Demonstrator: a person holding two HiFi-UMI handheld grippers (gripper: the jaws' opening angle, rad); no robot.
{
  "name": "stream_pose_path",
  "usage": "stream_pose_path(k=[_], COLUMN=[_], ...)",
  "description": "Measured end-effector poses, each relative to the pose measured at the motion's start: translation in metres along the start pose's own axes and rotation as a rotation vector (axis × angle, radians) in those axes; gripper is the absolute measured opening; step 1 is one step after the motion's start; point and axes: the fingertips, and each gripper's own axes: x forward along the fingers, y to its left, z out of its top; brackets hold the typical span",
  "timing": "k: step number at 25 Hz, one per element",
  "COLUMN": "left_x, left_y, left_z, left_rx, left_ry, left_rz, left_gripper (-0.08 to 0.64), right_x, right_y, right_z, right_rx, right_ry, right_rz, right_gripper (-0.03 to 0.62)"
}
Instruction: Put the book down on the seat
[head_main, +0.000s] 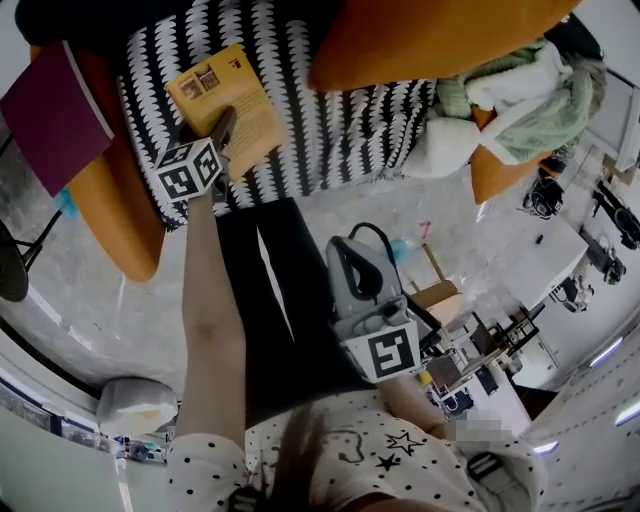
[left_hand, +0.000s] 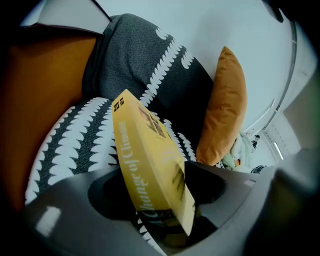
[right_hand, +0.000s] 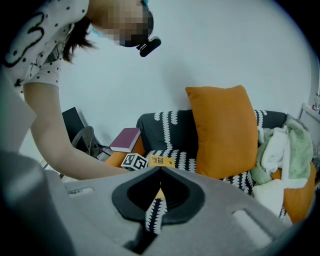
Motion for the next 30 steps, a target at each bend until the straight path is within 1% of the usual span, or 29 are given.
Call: stream_pose_path(k=[4,6,12,17,19,22,25,30], left_x=[-0.021,-0.026,-0.013,-0.014,-0.016,-0.024,-0.029,-0.031], left_y=[0.023,0.027,0.019,0.03,0.033,0.041,0.043,0.045], left_z=[0.009,0.005,-0.005,-0.008,-0.006,0.004,0.012,0.01], left_rx=[0.0,-0.004,-0.003,0.004,0.015,0.045,0.059,0.049], left_ry=[-0.007,-0.004,0.013,0.043,0.043,0.013,-0.001,-0.015], left_rz=[0.019,0.021,0.052,0.136,0.174,0.231,0.231,0.23], left_gripper=[0.338,0.339,0.353,0.394,0.405,0.378,0.375,0.368], right_x=[0.003,0.002,-0.002,-0.002,-0.001,0.0,0.0,0.0], right_y=[0.027,0.033,0.012,0.009,0.008,0.008,0.009,0.01], right_z=[0.004,0.001,-0.009,-0.01,-0.01,-0.009,-0.006,-0.011], right_rx=[-0.008,-0.009,-0.002,0.001,0.001,-0.001,0.0,0.002], right_ry=[-0.001,-0.002,0.004,0.004,0.006,0.005,-0.001,0.002], right_rz=[0.002,0.004,0.005,0.004,0.006,0.01,0.009,0.015], right_gripper=[-0.006,-0.006,-0.006,-0.006,-0.006,-0.006,-0.006,-0.006])
